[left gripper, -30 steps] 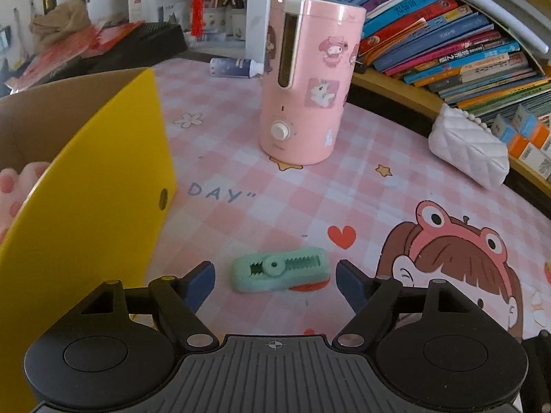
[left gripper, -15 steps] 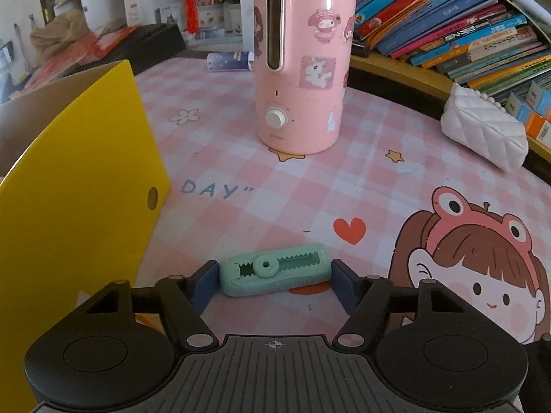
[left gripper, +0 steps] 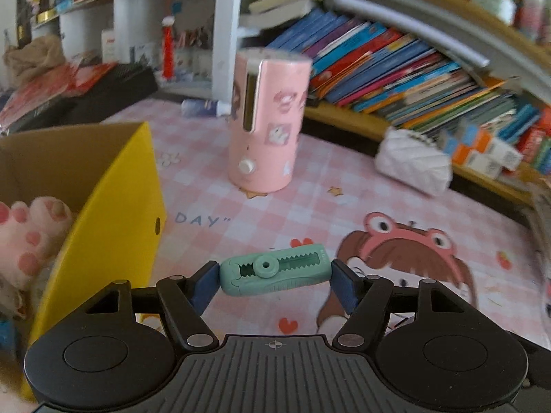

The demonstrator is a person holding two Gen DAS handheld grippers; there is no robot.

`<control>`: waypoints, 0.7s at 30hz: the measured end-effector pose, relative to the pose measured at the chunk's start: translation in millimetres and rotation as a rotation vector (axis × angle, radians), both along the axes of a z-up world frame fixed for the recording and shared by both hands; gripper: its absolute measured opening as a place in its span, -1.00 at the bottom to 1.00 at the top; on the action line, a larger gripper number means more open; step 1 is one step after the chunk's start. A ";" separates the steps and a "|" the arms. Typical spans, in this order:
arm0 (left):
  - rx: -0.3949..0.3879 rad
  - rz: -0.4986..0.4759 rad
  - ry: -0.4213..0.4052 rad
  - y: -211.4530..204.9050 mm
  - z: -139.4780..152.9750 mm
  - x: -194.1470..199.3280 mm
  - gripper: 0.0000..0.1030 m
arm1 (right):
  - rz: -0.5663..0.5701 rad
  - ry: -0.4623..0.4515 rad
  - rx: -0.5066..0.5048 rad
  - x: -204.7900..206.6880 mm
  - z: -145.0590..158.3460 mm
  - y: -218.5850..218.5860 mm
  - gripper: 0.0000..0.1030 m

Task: Organize objects
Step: 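Lift and carry the green piece and truck toward the yellow box with both tools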

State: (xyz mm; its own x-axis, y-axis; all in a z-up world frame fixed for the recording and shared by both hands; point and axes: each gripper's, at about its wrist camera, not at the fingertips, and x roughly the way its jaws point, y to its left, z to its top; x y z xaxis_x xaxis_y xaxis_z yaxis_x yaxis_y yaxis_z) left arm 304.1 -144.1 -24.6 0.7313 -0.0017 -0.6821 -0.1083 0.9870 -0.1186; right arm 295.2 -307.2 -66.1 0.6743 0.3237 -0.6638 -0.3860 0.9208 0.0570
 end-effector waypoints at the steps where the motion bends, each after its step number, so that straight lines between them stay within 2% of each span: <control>1: -0.003 -0.011 -0.009 1.1 3.6 -6.0 0.35 | -0.012 0.004 0.002 -5.1 2.8 -1.6 0.20; 5: -0.011 -0.077 -0.046 6.9 18.1 -39.3 0.35 | -0.073 0.020 0.004 -30.0 16.0 -6.2 0.20; 9: -0.051 -0.123 -0.047 18.1 25.0 -70.0 0.35 | -0.164 0.059 0.028 -55.0 27.3 -10.0 0.20; 14: -0.092 -0.152 -0.049 36.4 28.5 -103.9 0.35 | -0.257 0.092 0.047 -87.9 38.8 -5.3 0.20; 21: -0.123 -0.162 -0.064 67.2 29.0 -146.9 0.35 | -0.302 0.070 0.018 -128.8 51.6 18.4 0.20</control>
State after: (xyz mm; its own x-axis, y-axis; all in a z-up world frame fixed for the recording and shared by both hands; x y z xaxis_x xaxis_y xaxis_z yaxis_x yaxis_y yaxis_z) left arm 157.1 -77.0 4.3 0.7564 -0.2032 -0.6217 0.0625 0.9686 -0.2406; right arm 166.4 -288.8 -14.4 0.6948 0.1278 -0.7078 -0.0893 0.9918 0.0914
